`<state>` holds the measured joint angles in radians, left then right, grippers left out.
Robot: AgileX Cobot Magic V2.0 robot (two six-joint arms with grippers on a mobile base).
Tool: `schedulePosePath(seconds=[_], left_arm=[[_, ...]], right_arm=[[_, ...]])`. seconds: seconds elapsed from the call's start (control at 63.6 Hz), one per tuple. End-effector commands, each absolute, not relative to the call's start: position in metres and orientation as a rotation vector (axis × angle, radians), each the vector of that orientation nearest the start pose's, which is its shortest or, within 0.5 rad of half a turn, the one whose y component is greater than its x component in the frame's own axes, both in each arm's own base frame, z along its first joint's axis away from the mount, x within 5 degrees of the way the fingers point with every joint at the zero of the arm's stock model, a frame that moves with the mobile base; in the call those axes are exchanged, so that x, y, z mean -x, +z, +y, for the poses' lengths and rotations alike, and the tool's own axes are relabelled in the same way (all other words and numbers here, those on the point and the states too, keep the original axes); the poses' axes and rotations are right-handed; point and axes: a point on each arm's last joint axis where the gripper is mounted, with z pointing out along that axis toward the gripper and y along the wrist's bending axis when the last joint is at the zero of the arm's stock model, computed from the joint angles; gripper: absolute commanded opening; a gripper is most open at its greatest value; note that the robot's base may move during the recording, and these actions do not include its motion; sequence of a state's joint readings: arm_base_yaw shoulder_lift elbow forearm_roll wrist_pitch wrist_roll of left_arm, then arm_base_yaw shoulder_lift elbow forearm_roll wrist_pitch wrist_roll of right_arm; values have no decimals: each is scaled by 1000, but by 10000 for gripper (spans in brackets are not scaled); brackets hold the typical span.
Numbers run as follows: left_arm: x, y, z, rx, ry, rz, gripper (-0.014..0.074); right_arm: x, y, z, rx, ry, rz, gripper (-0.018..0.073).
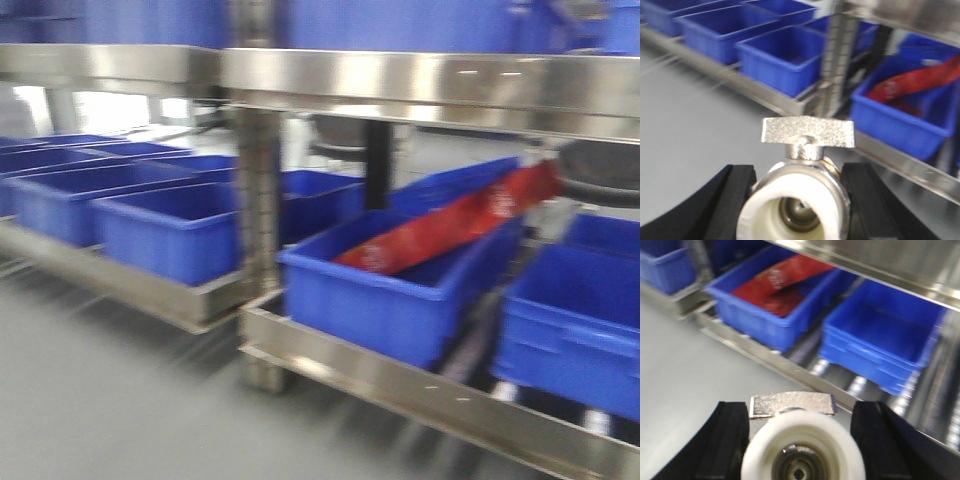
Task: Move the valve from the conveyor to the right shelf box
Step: 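Move both held valves over the blue bins on the shelf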
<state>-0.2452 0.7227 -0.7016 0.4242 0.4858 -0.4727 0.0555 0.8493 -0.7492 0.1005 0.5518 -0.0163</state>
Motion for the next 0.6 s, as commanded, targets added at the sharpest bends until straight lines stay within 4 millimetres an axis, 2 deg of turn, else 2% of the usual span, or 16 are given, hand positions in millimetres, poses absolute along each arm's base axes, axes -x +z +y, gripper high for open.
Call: schedulePosePath(seconds=[0.0, 0.582], left_arm=[[-145, 350, -19, -26, -57, 1888, -111], [-145, 350, -19, -26, -57, 1888, -111]], right_arm=[[-171, 341, 13, 18, 117, 2046, -162], [-171, 341, 13, 18, 117, 2046, -162]])
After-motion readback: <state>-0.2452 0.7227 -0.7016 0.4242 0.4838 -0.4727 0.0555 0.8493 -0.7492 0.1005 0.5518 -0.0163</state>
